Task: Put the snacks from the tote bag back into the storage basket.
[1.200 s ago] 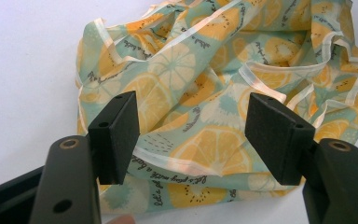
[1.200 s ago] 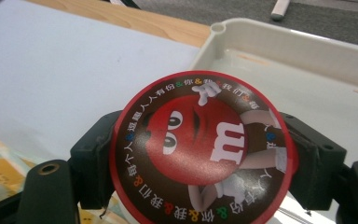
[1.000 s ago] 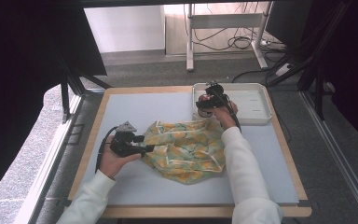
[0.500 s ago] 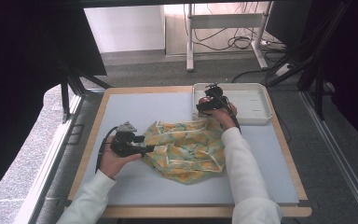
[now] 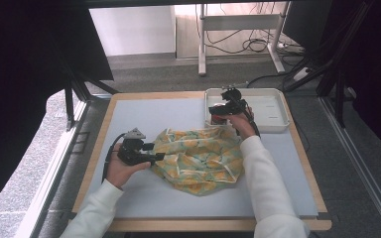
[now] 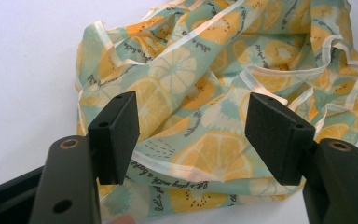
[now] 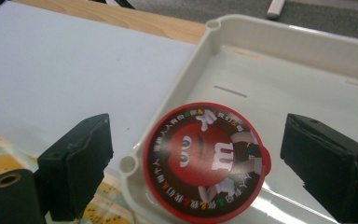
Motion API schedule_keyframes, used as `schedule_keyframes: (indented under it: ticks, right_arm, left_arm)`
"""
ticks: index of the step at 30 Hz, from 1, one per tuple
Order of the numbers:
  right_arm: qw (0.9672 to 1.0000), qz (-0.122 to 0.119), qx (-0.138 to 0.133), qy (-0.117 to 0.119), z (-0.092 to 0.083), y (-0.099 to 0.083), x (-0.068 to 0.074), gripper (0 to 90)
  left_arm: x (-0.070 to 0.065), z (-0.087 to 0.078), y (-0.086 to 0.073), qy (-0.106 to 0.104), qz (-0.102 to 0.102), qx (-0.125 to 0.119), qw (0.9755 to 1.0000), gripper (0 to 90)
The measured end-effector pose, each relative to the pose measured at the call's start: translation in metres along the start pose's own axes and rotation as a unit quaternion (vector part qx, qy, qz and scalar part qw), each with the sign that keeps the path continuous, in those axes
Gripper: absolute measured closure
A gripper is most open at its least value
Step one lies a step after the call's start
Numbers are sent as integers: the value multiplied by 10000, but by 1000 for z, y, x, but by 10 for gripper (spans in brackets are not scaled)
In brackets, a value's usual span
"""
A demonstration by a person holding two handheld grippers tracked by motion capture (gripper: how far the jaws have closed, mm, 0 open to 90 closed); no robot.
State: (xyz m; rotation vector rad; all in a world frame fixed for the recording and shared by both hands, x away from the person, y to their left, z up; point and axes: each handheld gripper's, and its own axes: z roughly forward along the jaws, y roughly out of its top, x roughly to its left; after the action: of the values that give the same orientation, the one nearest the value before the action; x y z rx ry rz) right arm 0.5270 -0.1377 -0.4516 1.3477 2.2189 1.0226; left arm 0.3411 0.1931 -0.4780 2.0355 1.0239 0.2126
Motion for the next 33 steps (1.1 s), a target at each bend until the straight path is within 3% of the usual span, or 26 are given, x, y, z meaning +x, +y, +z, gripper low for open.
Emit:
schedule_keyframes:
  ticks: [10,15,22,33]
  right_arm:
    - [9982,-188,-506,248,-39,-8,17,141]
    - [9972,-291,-545,420,-53,-22,23,151]
    - [9939,-578,-579,738,-80,-49,31,166]
    - [9912,-616,-655,967,-118,-106,26,175]
  left_arm:
    - [0,-3,3,14,51,-57,10000,354]
    - [0,-4,1,23,10,-56,10000,354]
    - [1,0,-1,42,43,20,10000,353]
    - [1,1,-3,79,-1,46,10000,353]
